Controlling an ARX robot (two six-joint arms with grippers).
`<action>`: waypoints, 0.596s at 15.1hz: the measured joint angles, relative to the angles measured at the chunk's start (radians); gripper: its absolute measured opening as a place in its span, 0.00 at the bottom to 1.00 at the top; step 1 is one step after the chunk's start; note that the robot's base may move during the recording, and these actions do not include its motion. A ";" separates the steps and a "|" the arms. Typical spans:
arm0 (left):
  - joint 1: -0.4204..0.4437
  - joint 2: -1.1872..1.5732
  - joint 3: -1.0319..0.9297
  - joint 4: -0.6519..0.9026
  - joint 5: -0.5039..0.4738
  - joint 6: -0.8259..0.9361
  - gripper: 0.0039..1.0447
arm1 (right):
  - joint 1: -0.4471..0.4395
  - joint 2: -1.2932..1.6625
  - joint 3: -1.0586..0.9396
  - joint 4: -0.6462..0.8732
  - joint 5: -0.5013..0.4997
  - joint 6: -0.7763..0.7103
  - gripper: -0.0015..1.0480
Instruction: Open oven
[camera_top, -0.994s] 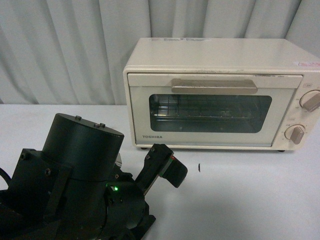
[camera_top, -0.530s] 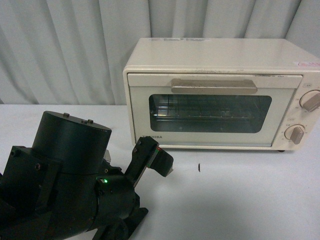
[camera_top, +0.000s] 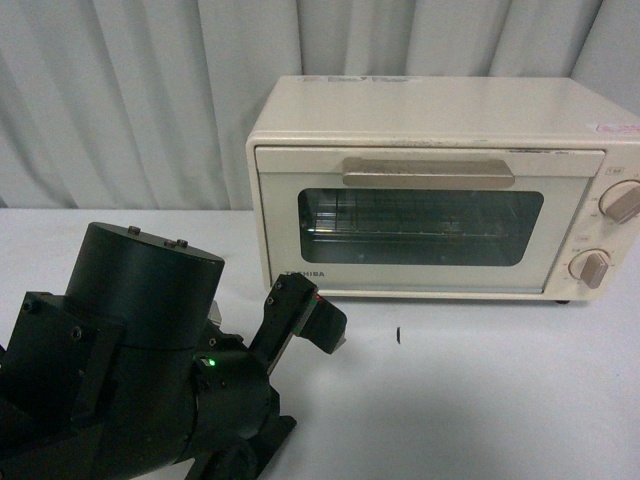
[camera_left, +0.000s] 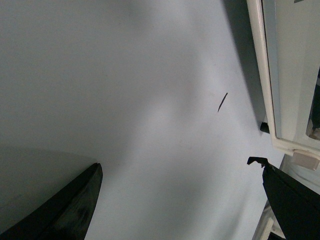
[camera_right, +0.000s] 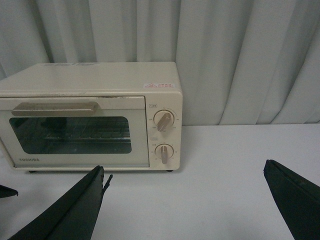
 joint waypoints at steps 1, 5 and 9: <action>0.000 0.000 0.000 0.000 0.000 0.000 0.94 | 0.000 0.000 0.000 0.000 0.000 0.000 0.94; 0.000 0.000 0.000 0.000 0.000 0.000 0.94 | 0.037 0.024 -0.001 0.092 0.113 -0.057 0.94; 0.000 0.000 0.000 -0.001 -0.003 0.000 0.94 | 0.066 0.958 0.269 0.967 0.172 -0.731 0.94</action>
